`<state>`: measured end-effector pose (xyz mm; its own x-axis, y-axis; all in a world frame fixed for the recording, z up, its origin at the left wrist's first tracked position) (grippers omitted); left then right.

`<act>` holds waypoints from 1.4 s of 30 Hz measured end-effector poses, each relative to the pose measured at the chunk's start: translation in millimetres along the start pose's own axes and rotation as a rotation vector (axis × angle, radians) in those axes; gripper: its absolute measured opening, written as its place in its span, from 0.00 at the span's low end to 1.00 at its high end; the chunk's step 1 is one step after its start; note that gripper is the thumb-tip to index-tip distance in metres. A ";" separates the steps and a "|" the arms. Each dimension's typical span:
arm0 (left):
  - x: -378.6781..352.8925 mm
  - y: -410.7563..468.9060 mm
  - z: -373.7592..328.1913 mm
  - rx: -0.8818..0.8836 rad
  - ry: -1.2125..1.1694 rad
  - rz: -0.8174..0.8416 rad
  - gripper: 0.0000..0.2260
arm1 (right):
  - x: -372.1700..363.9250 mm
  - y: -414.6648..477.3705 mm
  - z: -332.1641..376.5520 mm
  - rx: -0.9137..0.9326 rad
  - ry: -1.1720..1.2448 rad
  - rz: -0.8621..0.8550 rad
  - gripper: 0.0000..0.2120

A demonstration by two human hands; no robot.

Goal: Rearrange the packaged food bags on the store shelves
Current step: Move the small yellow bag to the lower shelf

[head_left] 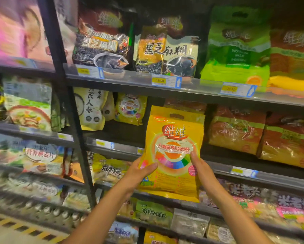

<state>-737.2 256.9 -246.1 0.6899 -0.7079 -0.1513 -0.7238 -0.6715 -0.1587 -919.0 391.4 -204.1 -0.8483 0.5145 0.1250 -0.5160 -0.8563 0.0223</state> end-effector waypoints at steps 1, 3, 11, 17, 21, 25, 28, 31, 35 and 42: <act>9.9 -9.0 3.7 -0.006 -0.011 -0.011 0.29 | -11.9 -5.9 -2.1 -0.004 0.022 0.020 0.23; 27.2 -27.4 10.7 0.010 -0.030 -0.030 0.34 | -35.4 -15.0 -8.7 -0.021 0.093 0.052 0.22; 87.1 -91.4 27.5 0.024 -0.082 -0.114 0.37 | -110.1 -39.6 -15.0 -0.049 0.071 0.102 0.24; 120.7 -121.9 32.8 0.035 -0.114 -0.157 0.34 | -150.6 -42.1 -17.4 -0.054 0.069 0.136 0.27; 139.1 -128.9 25.5 0.034 -0.121 -0.211 0.25 | -172.2 -30.9 -17.7 -0.035 0.073 0.162 0.35; 157.7 -122.0 19.1 0.022 -0.128 -0.245 0.28 | -184.0 -9.0 -11.0 -0.043 0.106 0.173 0.17; 173.0 -109.7 16.2 0.001 -0.113 -0.265 0.34 | -187.3 12.0 -10.3 -0.046 0.157 0.178 0.21; 184.1 -92.4 9.1 -0.011 -0.077 -0.296 0.25 | -191.3 35.6 -22.5 -0.112 0.268 0.180 0.34; 202.4 -61.8 -4.6 -0.026 -0.065 -0.339 0.22 | -200.1 67.1 -26.4 -0.083 0.289 0.248 0.43; 219.9 7.9 -45.1 -0.032 0.131 -0.355 0.15 | -197.3 134.1 -12.4 0.016 0.185 0.236 0.43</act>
<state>-591.7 86.0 -236.6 0.8921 -0.4505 0.0342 -0.4412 -0.8851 -0.1482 -822.3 175.6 -238.0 -0.9527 0.2991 -0.0544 -0.3009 -0.9532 0.0304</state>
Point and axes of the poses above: each hand's wrist, its own y-axis towards the middle knuckle, its own x-axis out of the back of the hand, z = x × y, the point moved 9 cm from there along y, towards the middle knuckle, and after that the axes turned 5 degrees about x, right-handed, at the moved point
